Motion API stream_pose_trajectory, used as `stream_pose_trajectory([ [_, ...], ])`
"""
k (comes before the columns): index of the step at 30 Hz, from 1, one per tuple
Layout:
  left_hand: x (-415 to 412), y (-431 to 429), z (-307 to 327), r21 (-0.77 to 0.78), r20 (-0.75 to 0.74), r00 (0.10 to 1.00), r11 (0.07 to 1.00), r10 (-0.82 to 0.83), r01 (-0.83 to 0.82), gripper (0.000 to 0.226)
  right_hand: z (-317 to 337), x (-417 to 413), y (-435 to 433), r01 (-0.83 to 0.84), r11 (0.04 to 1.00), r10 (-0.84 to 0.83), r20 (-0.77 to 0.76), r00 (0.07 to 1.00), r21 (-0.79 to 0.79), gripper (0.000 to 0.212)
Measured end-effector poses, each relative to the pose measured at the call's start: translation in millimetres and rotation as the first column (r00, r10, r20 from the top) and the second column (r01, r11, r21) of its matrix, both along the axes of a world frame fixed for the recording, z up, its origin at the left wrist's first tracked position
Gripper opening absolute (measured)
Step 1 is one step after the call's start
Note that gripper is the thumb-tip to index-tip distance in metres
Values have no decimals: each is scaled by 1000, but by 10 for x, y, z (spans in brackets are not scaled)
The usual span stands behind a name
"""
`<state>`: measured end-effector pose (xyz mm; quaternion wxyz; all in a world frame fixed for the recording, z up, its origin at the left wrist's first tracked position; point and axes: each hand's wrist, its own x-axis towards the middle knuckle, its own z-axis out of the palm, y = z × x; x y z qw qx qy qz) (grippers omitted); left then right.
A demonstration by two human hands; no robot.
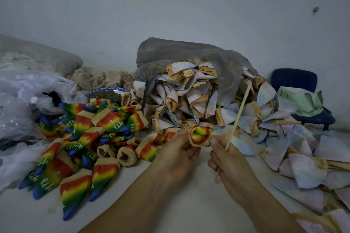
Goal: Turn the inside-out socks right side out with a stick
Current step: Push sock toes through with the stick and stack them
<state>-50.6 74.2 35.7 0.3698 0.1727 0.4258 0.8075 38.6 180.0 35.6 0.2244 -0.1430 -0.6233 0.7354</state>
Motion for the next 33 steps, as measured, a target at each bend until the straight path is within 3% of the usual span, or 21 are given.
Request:
stream_pose_trajectory([
  [3, 9, 14, -23, -94, -79, 980, 978, 181, -188, 26, 4, -2, -1, -3, 1000, 3, 0, 1000, -13, 20],
  [6, 43, -37, -16, -135, -411, 845, 894, 341, -426, 23, 19, -8, 37, 27, 999, -27, -1, 1000, -39, 24],
  [9, 89, -84, 31, -55, -656, 708, 919, 261, -390, 30, 17, 5, 52, 33, 999, -33, 14, 999, -21, 24],
  [12, 149, -42, 3, -90, -835, 537, 933, 120, -349, 41, 11, 19, 42, 26, 999, -29, 61, 998, 42, 25],
  [16, 157, -47, -21, -93, -900, 427, 917, 89, -387, 48, 20, 22, 38, 20, 998, -26, 102, 994, 55, 28],
  [19, 142, -52, -2, -113, -879, 468, 913, 92, -391, 42, 26, 27, 52, 26, 998, -32, 109, 994, 54, 29],
  [26, 80, -20, -72, -190, -598, 790, 934, 135, -304, 14, 13, 48, 67, 0, 1000, -2, 91, 996, 29, 25],
  [28, 85, -22, -75, -192, -583, 800, 933, 141, -304, 10, -2, 37, 71, 25, 998, -31, 116, 993, 52, 28],
  [31, 74, -11, -103, -221, -609, 782, 918, 133, -328, 15, -11, 17, 80, 140, 961, -186, 184, 965, 238, 25],
  [33, 66, -7, -113, -246, -636, 763, 908, 112, -338, 19, 0, 24, 74, 177, 924, -229, 121, 966, 339, 19],
])
